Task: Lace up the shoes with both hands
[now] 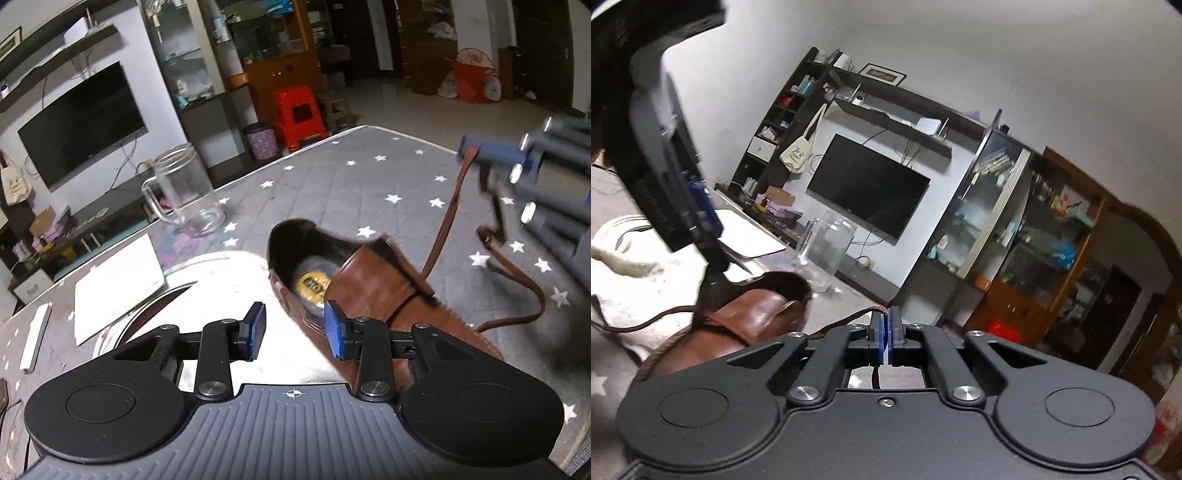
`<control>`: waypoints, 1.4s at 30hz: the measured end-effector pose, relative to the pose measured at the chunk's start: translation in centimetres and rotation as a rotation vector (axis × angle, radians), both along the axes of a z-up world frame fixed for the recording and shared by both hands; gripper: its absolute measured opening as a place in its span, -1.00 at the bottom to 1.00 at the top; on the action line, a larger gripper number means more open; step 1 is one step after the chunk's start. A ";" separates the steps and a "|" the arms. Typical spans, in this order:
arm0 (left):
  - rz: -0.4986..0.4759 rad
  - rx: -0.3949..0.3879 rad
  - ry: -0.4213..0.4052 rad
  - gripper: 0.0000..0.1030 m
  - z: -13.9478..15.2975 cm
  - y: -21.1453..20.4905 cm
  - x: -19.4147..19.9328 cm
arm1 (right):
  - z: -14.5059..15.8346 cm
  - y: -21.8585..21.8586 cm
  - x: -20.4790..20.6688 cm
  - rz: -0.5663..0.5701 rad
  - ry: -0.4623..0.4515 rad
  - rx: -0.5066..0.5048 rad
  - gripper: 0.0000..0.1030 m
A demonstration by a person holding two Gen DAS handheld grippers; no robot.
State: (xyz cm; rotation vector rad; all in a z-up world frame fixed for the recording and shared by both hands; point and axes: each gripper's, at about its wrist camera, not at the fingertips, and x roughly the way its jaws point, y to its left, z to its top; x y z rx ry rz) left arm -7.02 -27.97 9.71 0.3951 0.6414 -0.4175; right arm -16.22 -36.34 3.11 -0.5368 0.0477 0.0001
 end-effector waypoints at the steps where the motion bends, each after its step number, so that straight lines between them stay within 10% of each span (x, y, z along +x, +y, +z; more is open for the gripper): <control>1: 0.003 -0.002 0.001 -0.29 -0.1 0.0 0.0 | 0.6 -0.1 -0.1 0.000 -0.011 -0.007 -0.96; 29: -0.058 -0.033 -0.017 -0.23 0.6 -1.9 -1.4 | 16.1 -3.3 -1.6 -0.015 -0.283 -0.174 -0.96; 42: -0.064 -0.013 -0.035 -0.07 0.8 -2.7 -2.4 | 13.4 -3.9 -0.6 0.000 -0.092 -0.198 -0.96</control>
